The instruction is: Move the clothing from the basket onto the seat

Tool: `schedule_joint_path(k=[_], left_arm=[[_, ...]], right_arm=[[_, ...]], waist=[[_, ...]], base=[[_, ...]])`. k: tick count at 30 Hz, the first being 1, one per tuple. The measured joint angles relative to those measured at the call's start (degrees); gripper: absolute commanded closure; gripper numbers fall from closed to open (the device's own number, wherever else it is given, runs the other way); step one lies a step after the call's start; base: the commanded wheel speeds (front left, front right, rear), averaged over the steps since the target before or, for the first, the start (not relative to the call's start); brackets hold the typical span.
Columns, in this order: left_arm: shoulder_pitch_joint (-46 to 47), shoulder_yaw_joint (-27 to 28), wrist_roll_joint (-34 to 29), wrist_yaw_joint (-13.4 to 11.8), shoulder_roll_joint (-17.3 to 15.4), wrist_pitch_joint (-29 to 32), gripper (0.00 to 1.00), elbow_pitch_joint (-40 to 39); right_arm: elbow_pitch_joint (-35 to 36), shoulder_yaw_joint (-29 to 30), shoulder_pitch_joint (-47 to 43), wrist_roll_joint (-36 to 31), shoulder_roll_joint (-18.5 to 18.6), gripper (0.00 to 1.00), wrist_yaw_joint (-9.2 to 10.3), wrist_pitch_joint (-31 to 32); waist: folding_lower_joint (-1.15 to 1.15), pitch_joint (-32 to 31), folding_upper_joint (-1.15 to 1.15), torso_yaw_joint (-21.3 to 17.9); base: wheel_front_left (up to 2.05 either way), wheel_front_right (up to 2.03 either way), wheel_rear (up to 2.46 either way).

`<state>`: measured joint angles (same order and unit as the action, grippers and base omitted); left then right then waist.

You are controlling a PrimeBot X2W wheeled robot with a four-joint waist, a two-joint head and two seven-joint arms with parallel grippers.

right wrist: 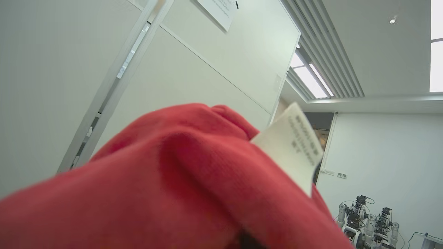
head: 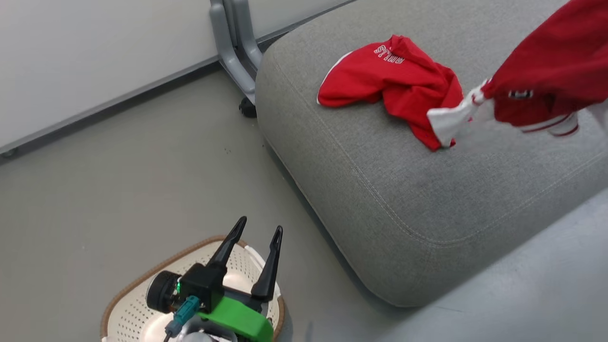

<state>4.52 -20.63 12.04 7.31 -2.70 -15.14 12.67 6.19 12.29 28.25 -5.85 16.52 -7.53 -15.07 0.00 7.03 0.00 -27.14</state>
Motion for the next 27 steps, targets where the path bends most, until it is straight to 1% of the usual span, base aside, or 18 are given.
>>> schedule_joint_path(k=[3,7,14,16,18,20,23,27], left_arm=[[2.36,-0.73,-0.81,0.0,-0.63,0.01,0.0,-0.51],[5.42,-1.65,-0.84,0.0,-2.11,0.01,0.0,-0.91],[10.39,-2.54,-1.09,0.0,-3.56,0.0,0.0,-1.4],[11.63,-2.46,-1.36,0.0,-3.81,0.0,0.0,-1.85],[12.62,-2.43,-1.58,0.0,-4.22,0.01,0.0,-2.29],[13.35,-2.25,-1.71,0.0,-4.7,0.0,0.0,-2.5],[13.77,-2.0,-2.03,0.0,-5.15,0.0,0.0,-2.48],[13.78,-1.83,-2.03,0.0,-4.81,0.01,0.0,-2.38]], right_arm=[[-1.69,1.67,6.66,0.69,1.94,1.0,0.0,0.0],[-5.66,2.27,14.53,1.01,4.83,1.0,0.0,0.0],[-19.0,4.91,25.7,1.54,9.44,1.0,0.0,0.0],[-22.92,4.97,27.78,0.78,10.62,1.0,0.0,0.0],[-25.4,3.64,28.88,-0.36,11.63,1.0,0.0,0.0],[-27.54,2.86,30.21,-0.9,11.69,1.0,-0.01,0.0],[-30.17,3.77,30.78,-1.07,10.66,1.0,-0.01,0.0],[-33.57,2.22,27.7,-3.54,9.49,1.0,-0.02,0.0]], waist=[[0.0,3.18,0.0,0.76],[0.0,7.57,0.0,2.17],[0.01,15.02,0.0,5.37],[0.0,17.11,0.0,6.5],[0.01,19.02,0.0,7.52],[0.01,21.12,0.0,8.62],[0.01,23.9,0.0,10.2],[0.01,26.37,0.0,12.77]], base=[[0.0,0.0,0.0],[0.0,0.0,0.0],[0.0,0.0,0.0],[0.0,0.0,0.0],[0.0,0.0,0.0],[0.0,0.0,0.0],[0.0,0.0,0.0],[0.0,0.0,0.0]])
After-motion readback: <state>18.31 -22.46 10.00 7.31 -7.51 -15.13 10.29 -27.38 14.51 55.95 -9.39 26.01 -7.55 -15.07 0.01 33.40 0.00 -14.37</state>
